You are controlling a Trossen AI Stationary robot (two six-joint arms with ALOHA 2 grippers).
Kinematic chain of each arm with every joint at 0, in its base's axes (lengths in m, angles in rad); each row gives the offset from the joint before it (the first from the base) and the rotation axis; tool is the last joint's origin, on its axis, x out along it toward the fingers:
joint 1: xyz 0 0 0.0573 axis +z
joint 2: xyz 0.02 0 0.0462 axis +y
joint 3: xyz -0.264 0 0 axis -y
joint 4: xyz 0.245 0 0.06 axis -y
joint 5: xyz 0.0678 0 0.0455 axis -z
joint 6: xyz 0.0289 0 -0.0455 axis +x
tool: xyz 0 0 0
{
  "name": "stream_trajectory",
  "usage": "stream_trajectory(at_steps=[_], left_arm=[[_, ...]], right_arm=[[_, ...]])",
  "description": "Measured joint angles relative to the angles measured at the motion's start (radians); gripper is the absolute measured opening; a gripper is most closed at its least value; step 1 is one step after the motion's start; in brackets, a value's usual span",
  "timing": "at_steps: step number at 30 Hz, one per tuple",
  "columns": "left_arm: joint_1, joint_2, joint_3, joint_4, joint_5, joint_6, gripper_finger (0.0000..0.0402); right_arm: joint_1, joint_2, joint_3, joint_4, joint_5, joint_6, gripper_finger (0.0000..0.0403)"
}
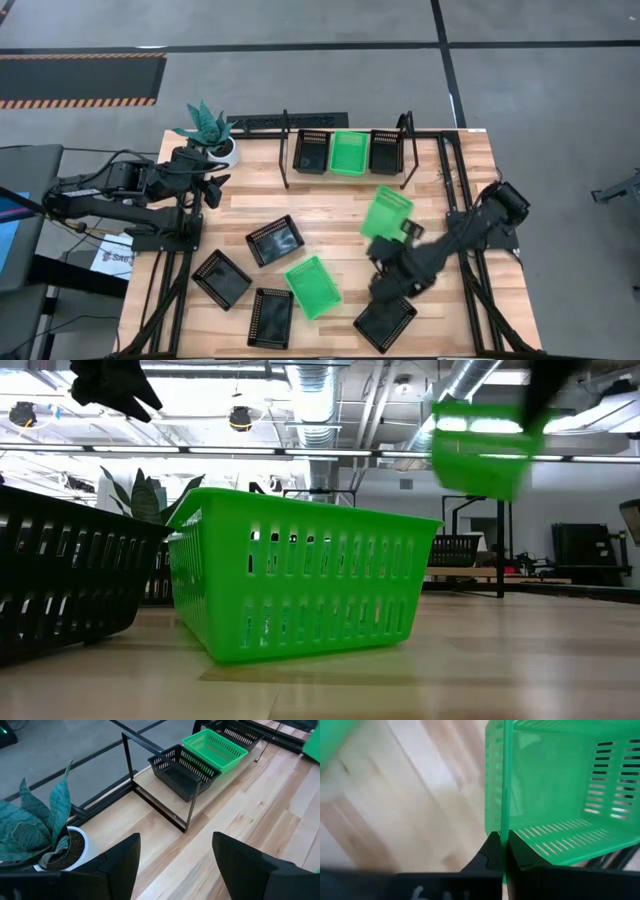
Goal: Stack baskets on shelf by color
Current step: Stack the green basket on top of the green basket on the shelf
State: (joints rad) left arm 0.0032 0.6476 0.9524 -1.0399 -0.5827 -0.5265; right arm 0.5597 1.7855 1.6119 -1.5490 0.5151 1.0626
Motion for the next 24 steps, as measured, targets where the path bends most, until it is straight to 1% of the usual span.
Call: stream_trajectory(at_steps=[4, 8, 11, 13, 15, 19, 21, 24], left_arm=[[0.0, 0.0, 0.0, -0.004, 0.0, 0.011, 0.0236], [0.0, 0.0, 0.0, -0.004, -0.002, 0.011, 0.0236], [0.0, 0.0, 0.0, -0.004, -0.003, 0.02, 0.0236], [0.0, 0.0, 0.0, -0.004, -0.004, 0.033, 0.0236], [0.0, 0.0, 0.0, -0.004, -0.005, 0.037, 0.0236], [0.0, 0.0, 0.0, -0.008, -0.007, 0.037, 0.0236], [0.0, 0.0, 0.0, -0.029, -0.008, 0.036, 0.0236], [0.0, 0.0, 0.0, -0.052, -0.008, 0.036, 0.0236]], right_arm=[[-0.106, 0.0, 0.103, 0.002, 0.084, -0.245, 0.0006], [-0.243, -0.001, 0.159, 0.002, 0.19, -0.448, 0.0004], [-0.363, -0.001, 0.162, 0.042, 0.211, -0.627, 0.0006], [-0.44, -0.002, 0.144, 0.125, 0.211, -0.779, 0.0006], [-0.516, -0.002, 0.118, 0.222, 0.199, -0.934, 0.0006], [-0.655, -0.001, 0.085, 0.355, 0.095, -1.159, 0.0009], [-0.712, -0.001, 0.06, 0.407, 0.038, -1.228, 0.0012], [-0.781, -0.007, 0.04, 0.434, -0.017, -1.296, 0.0011]])
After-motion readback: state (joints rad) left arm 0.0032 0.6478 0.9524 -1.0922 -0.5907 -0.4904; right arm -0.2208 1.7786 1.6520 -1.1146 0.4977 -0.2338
